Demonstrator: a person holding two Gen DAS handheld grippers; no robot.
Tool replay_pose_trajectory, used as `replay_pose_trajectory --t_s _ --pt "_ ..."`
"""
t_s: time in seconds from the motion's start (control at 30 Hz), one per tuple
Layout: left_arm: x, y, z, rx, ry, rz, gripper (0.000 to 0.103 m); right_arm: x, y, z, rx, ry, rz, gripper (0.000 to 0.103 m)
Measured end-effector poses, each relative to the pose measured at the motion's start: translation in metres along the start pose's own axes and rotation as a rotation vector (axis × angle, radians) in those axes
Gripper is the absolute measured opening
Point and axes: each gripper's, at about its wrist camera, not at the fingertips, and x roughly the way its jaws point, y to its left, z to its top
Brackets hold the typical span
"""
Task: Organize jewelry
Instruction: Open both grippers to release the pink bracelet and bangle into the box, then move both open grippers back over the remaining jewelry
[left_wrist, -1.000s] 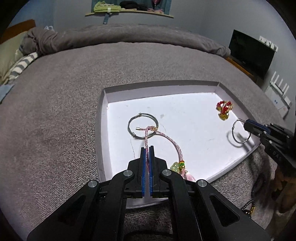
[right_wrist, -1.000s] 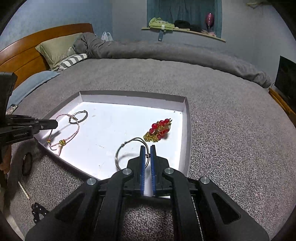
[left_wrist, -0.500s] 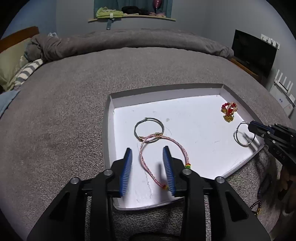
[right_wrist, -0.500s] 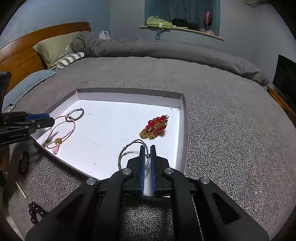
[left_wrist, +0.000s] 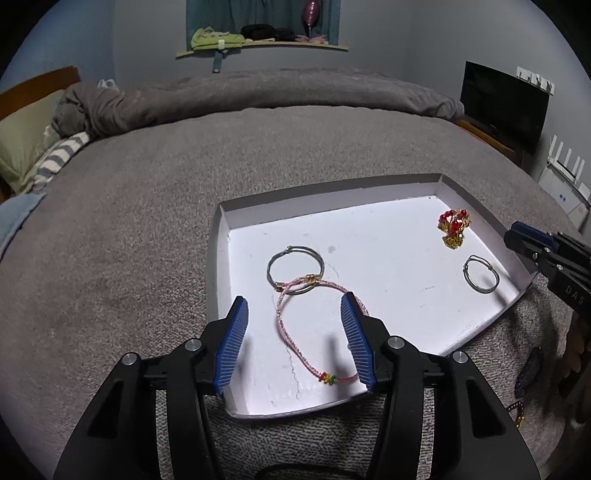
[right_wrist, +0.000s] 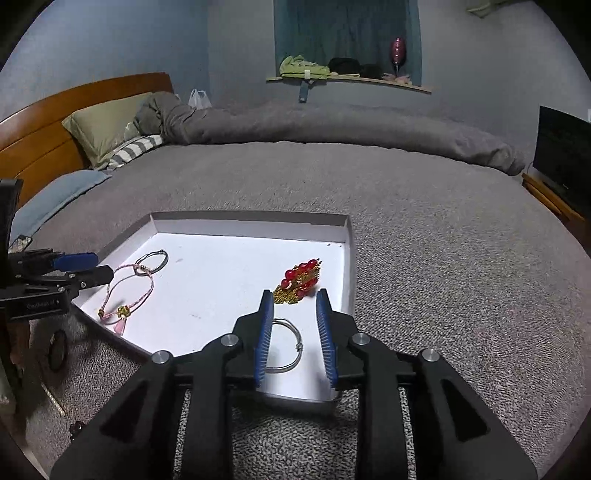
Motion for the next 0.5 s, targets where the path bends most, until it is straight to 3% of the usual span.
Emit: replay_pose_trajectory --t_s 0.17,0.23,0.37,0.5 --pt "-0.005 -0.004 -0.001 0.003 -0.021 0.006 0.070 -0.001 0.003 -0.002 -0.003 -0.014 0.005 0.061" --pt "-0.009 -0.008 -0.001 0.011 -0.047 0.021 0.078 -0.005 0.006 -0.002 -0.016 -0.032 -0.003 0.066" --pt "-0.020 -0.012 -0.001 0.008 -0.092 0.024 0.091 -0.019 0.006 -0.006 -0.014 -0.090 -0.034 0.095" --pt "-0.028 -0.013 -0.003 -0.007 -0.117 0.011 0.094 -0.032 0.003 -0.010 -0.010 -0.125 -0.073 0.097"
